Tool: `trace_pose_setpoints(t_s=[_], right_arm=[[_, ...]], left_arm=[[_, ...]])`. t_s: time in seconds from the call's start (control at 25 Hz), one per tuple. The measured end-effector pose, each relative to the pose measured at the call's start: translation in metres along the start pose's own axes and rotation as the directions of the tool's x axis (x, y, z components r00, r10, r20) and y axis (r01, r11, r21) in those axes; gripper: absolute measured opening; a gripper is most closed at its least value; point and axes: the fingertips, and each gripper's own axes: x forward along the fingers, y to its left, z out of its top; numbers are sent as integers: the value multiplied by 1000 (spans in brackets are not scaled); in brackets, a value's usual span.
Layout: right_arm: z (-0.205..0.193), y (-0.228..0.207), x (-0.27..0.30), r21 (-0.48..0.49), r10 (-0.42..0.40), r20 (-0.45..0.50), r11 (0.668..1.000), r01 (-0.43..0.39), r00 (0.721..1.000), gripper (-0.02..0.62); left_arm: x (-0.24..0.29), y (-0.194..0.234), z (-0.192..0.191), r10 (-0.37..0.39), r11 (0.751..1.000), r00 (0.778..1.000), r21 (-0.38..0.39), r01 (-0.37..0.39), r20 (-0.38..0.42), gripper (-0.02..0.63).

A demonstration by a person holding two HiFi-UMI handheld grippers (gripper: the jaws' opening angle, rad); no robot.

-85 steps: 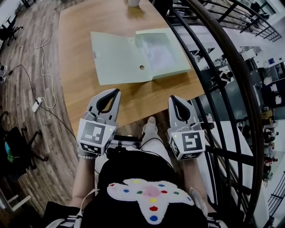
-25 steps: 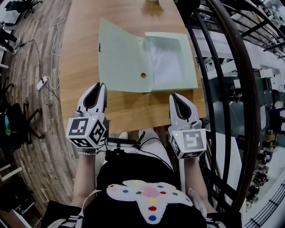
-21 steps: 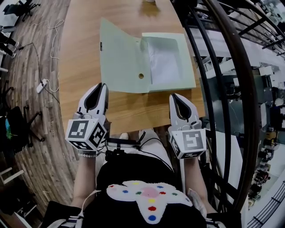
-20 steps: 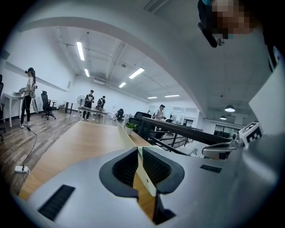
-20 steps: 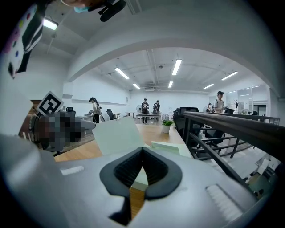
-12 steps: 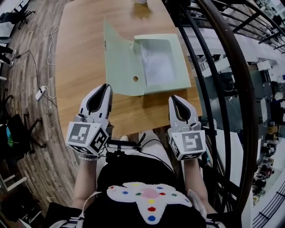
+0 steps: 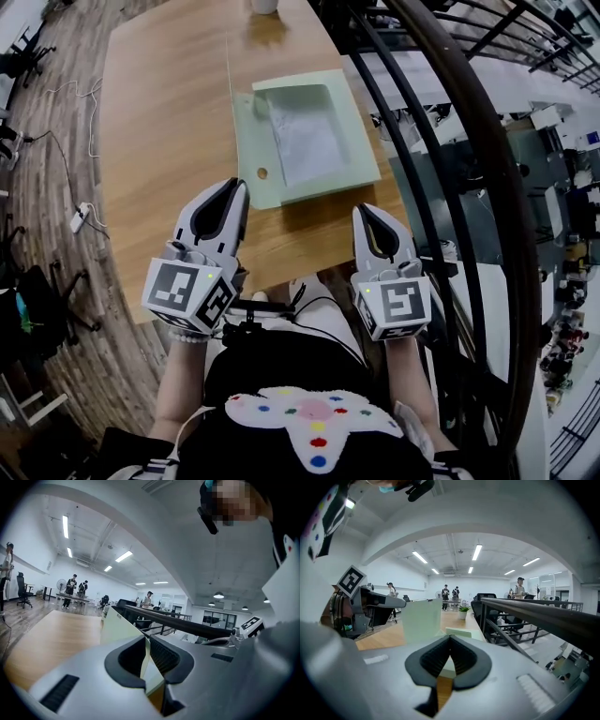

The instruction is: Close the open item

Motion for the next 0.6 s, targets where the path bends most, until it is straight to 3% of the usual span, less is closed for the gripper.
trace_pose_setpoints(t_s=[0.6], right_arm=[[-14,-59,-25,33,-97,-17,995,97,995,8]], left_arm=[[69,-65,-1,-149,988,988,26,150,-34,34]])
